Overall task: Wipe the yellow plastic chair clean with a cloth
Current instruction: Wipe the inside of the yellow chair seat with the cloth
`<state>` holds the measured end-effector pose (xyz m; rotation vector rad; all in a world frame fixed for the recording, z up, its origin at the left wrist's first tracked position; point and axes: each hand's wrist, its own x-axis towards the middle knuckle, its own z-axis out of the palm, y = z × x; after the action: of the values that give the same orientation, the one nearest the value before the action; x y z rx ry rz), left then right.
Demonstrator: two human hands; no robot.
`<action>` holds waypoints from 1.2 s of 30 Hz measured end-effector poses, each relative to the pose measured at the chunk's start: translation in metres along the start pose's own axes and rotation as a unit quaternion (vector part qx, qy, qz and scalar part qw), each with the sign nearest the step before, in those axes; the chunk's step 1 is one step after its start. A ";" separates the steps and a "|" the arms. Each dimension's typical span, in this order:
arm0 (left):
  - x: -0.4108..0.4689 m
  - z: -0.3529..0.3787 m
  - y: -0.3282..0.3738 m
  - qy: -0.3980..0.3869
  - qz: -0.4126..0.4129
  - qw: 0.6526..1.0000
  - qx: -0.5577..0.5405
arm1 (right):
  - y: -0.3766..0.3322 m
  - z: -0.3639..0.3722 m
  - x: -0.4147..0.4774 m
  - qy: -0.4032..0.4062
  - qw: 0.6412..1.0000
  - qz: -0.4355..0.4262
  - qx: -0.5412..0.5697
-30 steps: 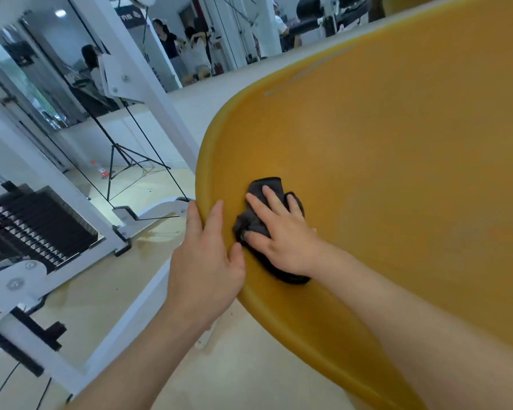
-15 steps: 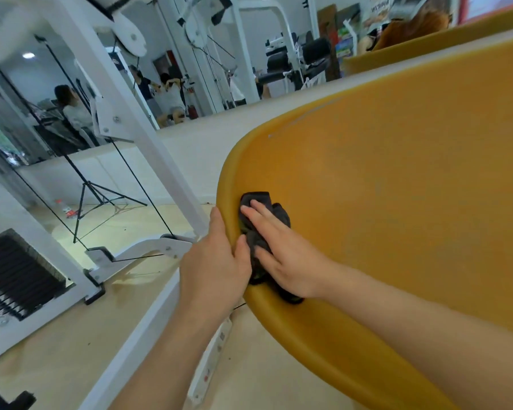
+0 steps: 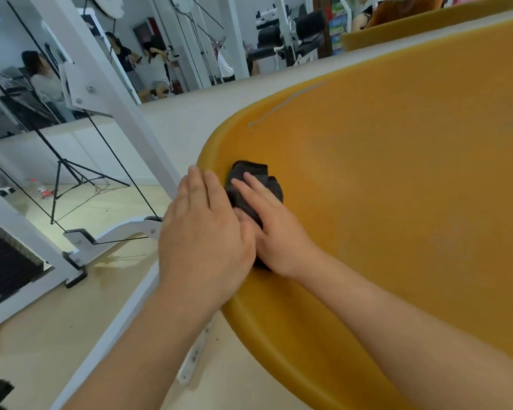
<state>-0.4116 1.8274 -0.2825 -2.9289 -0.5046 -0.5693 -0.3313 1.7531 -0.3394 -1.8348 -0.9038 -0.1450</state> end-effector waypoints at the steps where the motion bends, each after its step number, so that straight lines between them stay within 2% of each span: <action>1: -0.003 0.008 0.008 -0.005 0.028 0.999 0.039 | 0.002 0.004 0.008 0.009 0.999 0.039 0.015; 3: -0.010 0.019 0.016 -0.012 0.089 0.994 0.061 | 0.011 0.008 -0.009 -0.005 0.999 0.041 0.033; 6: -0.014 0.022 0.010 -0.008 0.125 0.992 0.032 | 0.034 -0.013 -0.084 -0.121 0.990 0.012 -0.067; 9: -0.019 0.020 0.004 0.009 0.115 0.993 0.021 | 0.080 -0.060 -0.111 -0.230 0.937 0.113 -0.239; 10: -0.021 0.019 0.002 0.019 0.096 0.995 0.005 | 0.089 -0.069 -0.109 -0.232 0.922 0.149 -0.273; 11: -0.021 0.018 -0.001 0.033 0.069 0.997 -0.023 | 0.092 -0.070 -0.103 -0.212 0.919 0.175 -0.282; 13: -0.017 0.016 -0.004 0.043 -0.011 0.992 -0.121 | 0.081 -0.055 -0.087 -0.165 0.936 0.186 -0.248; 14: -0.015 0.018 -0.005 0.040 -0.043 0.983 -0.172 | 0.070 -0.041 -0.076 -0.149 0.950 0.173 -0.213; 16: -0.013 0.024 -0.005 0.045 -0.063 0.975 -0.207 | 0.037 -0.008 -0.051 -0.104 0.980 0.107 -0.132; 18: -0.014 0.028 -0.003 0.060 -0.047 0.976 -0.202 | 0.008 0.006 -0.036 -0.051 0.995 0.053 -0.069; 20: -0.016 0.030 -0.004 0.062 -0.030 0.980 -0.185 | 0.007 0.002 -0.046 -0.048 0.998 0.013 -0.048; 24: -0.019 0.030 -0.005 0.060 -0.020 0.978 -0.199 | 0.027 -0.030 -0.121 -0.193 0.976 0.008 -0.095; 26: -0.020 0.030 -0.006 0.063 -0.024 0.974 -0.217 | 0.024 -0.031 -0.118 -0.211 0.972 0.007 -0.107; 30: -0.020 0.026 -0.009 0.045 -0.023 0.966 -0.253 | 0.016 0.006 -0.020 -0.057 0.997 -0.032 -0.042; 33: -0.019 0.010 -0.019 0.014 0.008 0.976 -0.219 | 0.011 0.010 0.044 0.055 0.997 0.048 0.004; 36: 0.009 -0.013 -0.035 -0.001 0.028 0.988 -0.151 | 0.012 0.011 0.029 0.030 0.999 0.039 0.019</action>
<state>-0.4204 1.8611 -0.2657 -3.2157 -0.3623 -0.6904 -0.3065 1.7756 -0.3394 -1.8188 -0.7877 -0.1329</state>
